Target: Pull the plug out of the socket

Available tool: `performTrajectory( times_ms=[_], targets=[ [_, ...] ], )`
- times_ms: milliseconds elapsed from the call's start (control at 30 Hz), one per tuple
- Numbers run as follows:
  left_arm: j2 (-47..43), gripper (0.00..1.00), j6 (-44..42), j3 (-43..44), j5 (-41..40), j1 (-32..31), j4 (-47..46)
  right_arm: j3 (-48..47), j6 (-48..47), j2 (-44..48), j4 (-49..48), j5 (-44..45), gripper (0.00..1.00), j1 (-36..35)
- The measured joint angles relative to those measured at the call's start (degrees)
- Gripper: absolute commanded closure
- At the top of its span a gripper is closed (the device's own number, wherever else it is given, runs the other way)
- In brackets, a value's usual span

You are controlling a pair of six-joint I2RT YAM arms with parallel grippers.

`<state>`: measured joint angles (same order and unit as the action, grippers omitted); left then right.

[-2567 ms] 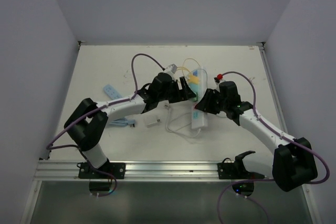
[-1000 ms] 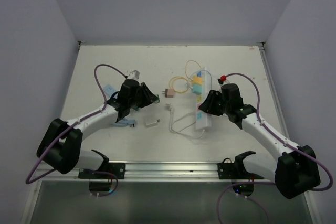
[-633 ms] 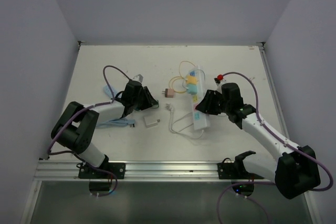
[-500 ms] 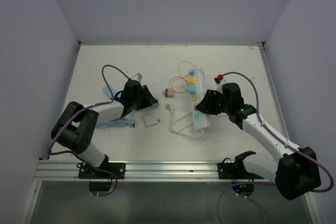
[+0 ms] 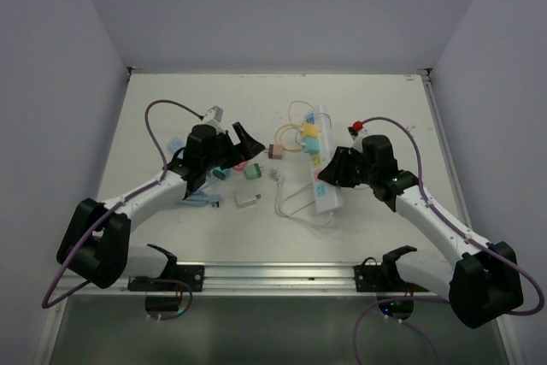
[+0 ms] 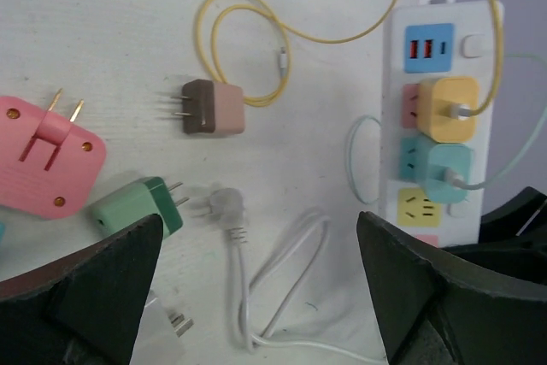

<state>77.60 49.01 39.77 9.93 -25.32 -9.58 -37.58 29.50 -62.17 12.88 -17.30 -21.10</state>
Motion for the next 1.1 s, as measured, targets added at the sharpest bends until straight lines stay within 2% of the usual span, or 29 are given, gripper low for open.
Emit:
performTrajectory(
  times_ms=[133,367,567,767,867,967,1000,1067,1100],
  targets=[
    [-3.0,0.02,1.4,1.8,-1.2,-3.7,0.4,-0.3,0.0,0.0,0.0,0.0,1.0,-0.2],
    [0.2,0.09,3.9,10.1,-3.2,-14.5,-0.6,-1.1,0.4,0.0,0.0,0.0,1.0,-0.9],
    [7.2,0.12,4.4,17.1,-5.8,-17.6,-0.5,-1.1,0.8,1.0,0.3,0.1,1.0,-1.5],
    [12.0,0.2,5.0,20.9,-8.4,-18.8,0.8,-1.5,1.2,1.9,0.5,0.3,1.0,-2.3],
    [13.7,0.29,5.5,21.9,-9.4,-19.1,1.2,-1.9,1.3,1.9,0.5,0.4,1.0,-2.6],
    [14.6,0.42,5.6,22.6,-10.3,-19.1,1.6,-2.0,1.3,1.9,0.5,0.6,1.0,-3.0],
    [14.8,0.51,5.7,22.9,-10.4,-19.1,1.6,-2.0,1.4,1.9,0.5,0.8,1.0,-3.2],
    [14.9,0.61,5.9,23.1,-10.7,-19.2,1.6,-2.1,1.3,1.9,0.5,1.1,1.0,-3.3],
    [14.9,0.71,5.7,23.2,-11.0,-19.4,1.6,-2.0,1.4,1.9,0.5,1.3,1.0,-3.4]
  ],
)
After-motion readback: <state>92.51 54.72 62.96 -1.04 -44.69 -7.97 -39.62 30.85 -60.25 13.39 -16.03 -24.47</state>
